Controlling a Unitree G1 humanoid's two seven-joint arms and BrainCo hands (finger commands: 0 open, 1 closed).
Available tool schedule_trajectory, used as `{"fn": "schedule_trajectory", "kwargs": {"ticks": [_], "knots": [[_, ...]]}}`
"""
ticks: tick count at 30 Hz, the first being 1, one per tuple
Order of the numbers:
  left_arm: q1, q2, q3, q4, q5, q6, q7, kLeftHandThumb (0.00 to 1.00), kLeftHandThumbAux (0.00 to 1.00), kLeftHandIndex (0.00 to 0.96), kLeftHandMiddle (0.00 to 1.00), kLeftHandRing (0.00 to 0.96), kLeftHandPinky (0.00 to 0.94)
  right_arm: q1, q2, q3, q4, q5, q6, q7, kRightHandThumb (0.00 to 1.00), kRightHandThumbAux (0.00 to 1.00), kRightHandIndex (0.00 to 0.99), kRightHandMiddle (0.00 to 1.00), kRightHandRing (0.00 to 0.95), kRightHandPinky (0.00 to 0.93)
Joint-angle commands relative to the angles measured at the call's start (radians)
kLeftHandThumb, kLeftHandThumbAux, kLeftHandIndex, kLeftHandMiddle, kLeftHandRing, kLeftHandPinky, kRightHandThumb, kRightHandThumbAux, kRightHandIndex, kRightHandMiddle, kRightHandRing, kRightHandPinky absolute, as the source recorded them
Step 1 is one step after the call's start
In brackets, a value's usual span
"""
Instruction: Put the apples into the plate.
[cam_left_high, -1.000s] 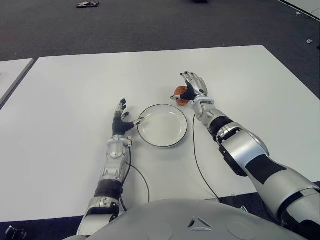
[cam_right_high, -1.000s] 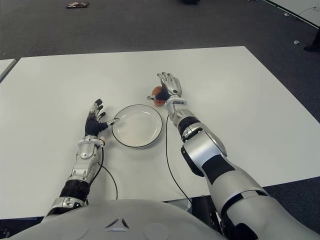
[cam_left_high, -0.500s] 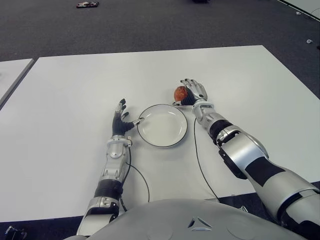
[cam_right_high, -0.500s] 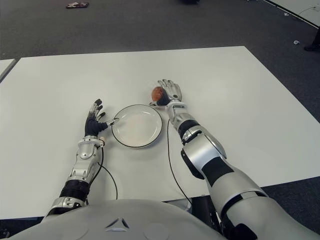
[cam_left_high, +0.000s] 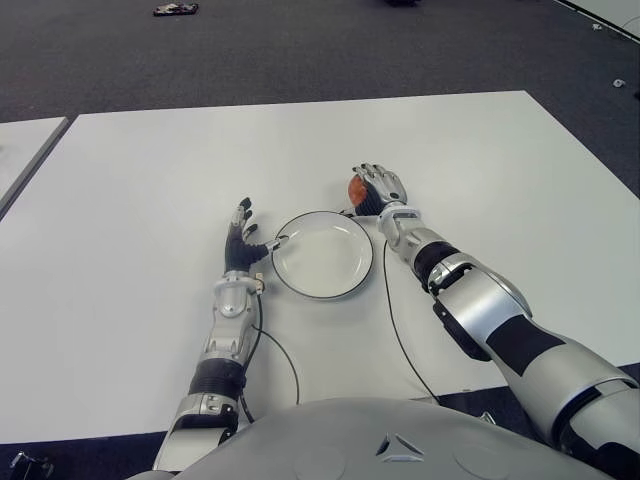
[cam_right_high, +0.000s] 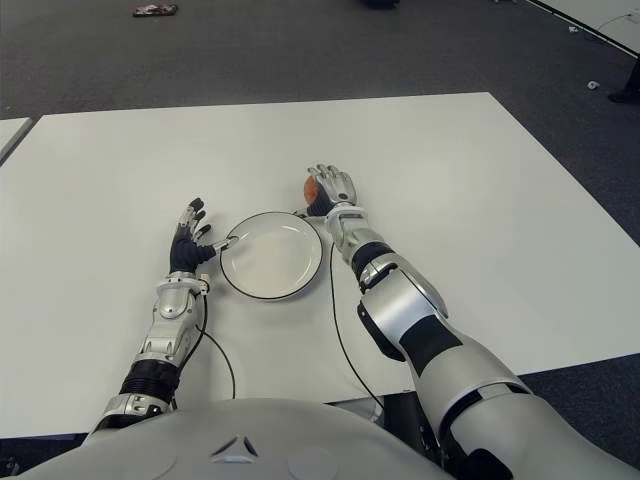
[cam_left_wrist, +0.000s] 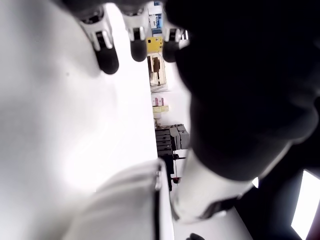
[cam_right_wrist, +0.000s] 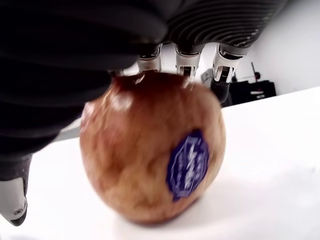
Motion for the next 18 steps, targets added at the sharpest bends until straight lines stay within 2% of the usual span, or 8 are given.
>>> {"fn": "schedule_trajectory", "kwargs": {"ticks": [1,18], "knots": [[0.006,-0.008,0.001,0.032,0.005,0.015,0.014,0.000,0.272,0.000,0.000,0.000,0.008,0.030,0.008,0.017,0.011,-0.021,0.012,0.021,0.028,0.557,0.000,0.041,0.019,0.000],[-0.015,-0.006,0.001,0.069,0.000,-0.003,0.015,0.000,0.277,0.000,0.000,0.000,0.023,0.052,0.028,0.041,0.015,-0.034,0.024,0.056,0.046,0.562,0.000,0.041,0.021,0.000]]}}
